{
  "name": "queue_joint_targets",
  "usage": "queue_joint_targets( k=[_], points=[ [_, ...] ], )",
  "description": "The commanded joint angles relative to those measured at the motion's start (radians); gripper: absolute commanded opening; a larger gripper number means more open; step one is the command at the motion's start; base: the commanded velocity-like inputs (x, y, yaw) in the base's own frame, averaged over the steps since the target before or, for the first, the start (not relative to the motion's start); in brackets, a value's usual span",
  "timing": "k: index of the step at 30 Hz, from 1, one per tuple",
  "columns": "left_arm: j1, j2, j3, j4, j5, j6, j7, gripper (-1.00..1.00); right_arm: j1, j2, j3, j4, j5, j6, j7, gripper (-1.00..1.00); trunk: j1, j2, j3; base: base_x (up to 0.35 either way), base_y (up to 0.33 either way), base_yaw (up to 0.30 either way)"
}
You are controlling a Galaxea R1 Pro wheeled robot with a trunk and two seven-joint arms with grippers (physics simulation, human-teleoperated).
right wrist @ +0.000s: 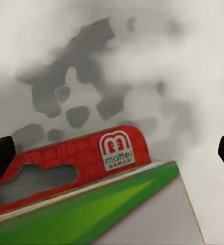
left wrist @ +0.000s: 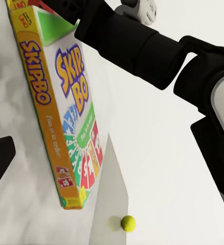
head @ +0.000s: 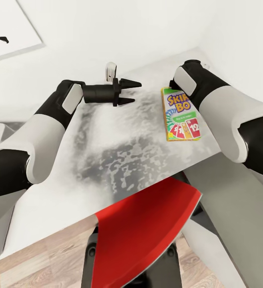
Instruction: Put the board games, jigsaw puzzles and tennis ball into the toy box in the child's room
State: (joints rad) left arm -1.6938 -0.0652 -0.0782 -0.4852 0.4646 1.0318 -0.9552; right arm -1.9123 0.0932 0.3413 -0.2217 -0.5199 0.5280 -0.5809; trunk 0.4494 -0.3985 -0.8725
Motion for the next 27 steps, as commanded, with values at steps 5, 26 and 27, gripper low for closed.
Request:
queue_joint_targets(
  k=[5, 26, 27],
  points=[
    [0.0, 0.001, -0.002, 0.0, -0.001, 0.004, -0.004, 1.0, -0.001, -0.001, 0.008, -0.001, -0.008, 0.006, -0.005, 1.0, 0.001, -0.002, -0.001, -0.106, -0.032, 0.0],
    [0.0, 0.001, -0.002, 0.0, -0.002, 0.005, -0.004, 1.0, -0.001, -0.001, 0.007, 0.004, -0.008, 0.006, -0.005, 1.0, 0.001, -0.002, -0.001, -0.067, -0.049, 0.0],
    [0.0, 0.001, -0.002, 0.0, -0.002, 0.005, -0.004, 1.0, -0.001, -0.001, 0.007, 0.004, -0.008, 0.006, -0.005, 1.0, 0.001, -0.002, -0.001, -0.001, -0.085, 0.0]
  ],
)
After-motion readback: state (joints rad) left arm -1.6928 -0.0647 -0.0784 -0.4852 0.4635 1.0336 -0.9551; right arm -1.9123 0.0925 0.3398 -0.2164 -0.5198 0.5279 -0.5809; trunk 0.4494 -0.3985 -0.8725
